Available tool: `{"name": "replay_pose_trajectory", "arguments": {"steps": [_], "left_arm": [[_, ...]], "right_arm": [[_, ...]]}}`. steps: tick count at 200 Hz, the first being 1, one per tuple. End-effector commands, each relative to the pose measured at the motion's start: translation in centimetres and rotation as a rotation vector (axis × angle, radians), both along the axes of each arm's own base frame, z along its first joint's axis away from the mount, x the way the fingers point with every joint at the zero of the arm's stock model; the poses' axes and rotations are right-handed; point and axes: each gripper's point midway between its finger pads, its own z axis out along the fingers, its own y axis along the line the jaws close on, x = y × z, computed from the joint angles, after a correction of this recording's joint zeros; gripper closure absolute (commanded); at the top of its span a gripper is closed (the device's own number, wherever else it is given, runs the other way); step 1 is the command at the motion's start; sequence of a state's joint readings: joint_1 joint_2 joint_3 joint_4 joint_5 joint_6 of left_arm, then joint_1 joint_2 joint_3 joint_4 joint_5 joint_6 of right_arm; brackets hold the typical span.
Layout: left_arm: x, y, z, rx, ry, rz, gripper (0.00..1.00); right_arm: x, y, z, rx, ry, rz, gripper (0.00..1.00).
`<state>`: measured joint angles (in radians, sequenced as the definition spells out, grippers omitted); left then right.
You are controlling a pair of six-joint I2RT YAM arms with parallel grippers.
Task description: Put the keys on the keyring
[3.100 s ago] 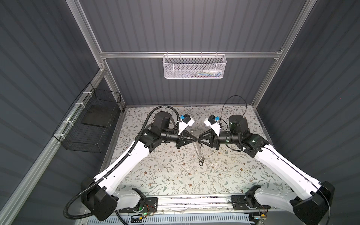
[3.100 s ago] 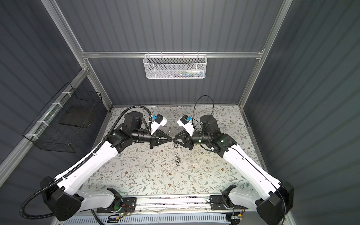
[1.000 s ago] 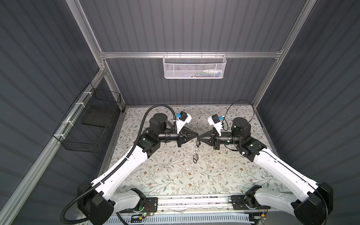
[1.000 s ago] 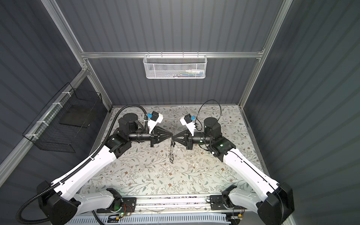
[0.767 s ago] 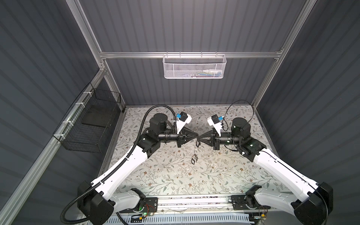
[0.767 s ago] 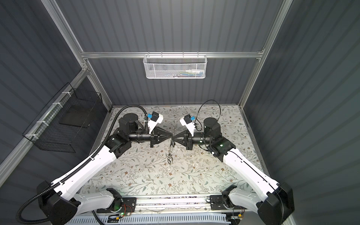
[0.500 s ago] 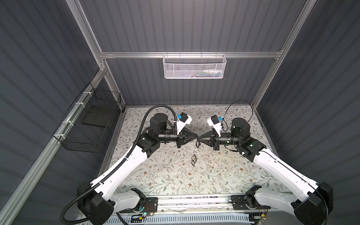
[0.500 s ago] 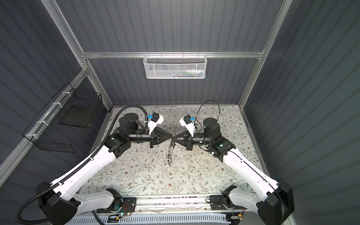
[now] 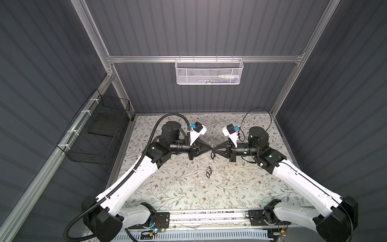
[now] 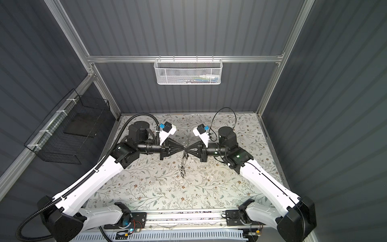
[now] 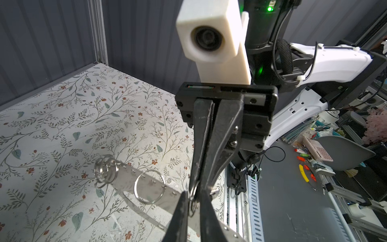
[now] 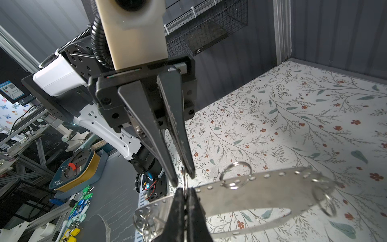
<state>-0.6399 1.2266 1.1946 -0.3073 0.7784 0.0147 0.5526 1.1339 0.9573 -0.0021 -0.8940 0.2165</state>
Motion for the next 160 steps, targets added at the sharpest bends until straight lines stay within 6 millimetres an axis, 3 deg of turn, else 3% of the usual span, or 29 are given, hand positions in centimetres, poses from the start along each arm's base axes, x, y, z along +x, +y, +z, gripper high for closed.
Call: {"name": "replay_pose_trajectory", "arguments": {"steps": [1,65,109,135,143,160], "left_arm": [[-1.0,-0.3,1.0,-0.016,-0.010,-0.060,0.89],[-0.9,-0.7,0.5,-0.005,0.016,-0.079,0.89],[-0.9,-0.8,0.5,-0.014,0.019,-0.083,1.00],[-0.8,-0.7,0.9,-0.052,-0.002,-0.063,1.00],[-0.8,-0.6,1.2,-0.072,-0.013,-0.056,1.00],[-0.6,-0.4,1.9,-0.114,-0.050,-0.022,1.00]], "right_arm": [[0.1,-0.1,1.6,0.019,-0.052,-0.001,0.98],[0.1,0.1,1.5,0.016,-0.045,0.005,0.97],[0.1,0.1,1.4,0.014,-0.048,0.001,0.96],[0.3,-0.1,1.3,0.013,-0.047,-0.024,0.87],[0.7,-0.2,1.0,0.012,-0.037,-0.043,0.78],[0.4,-1.1,2.0,0.049,-0.056,-0.071,0.77]]}}
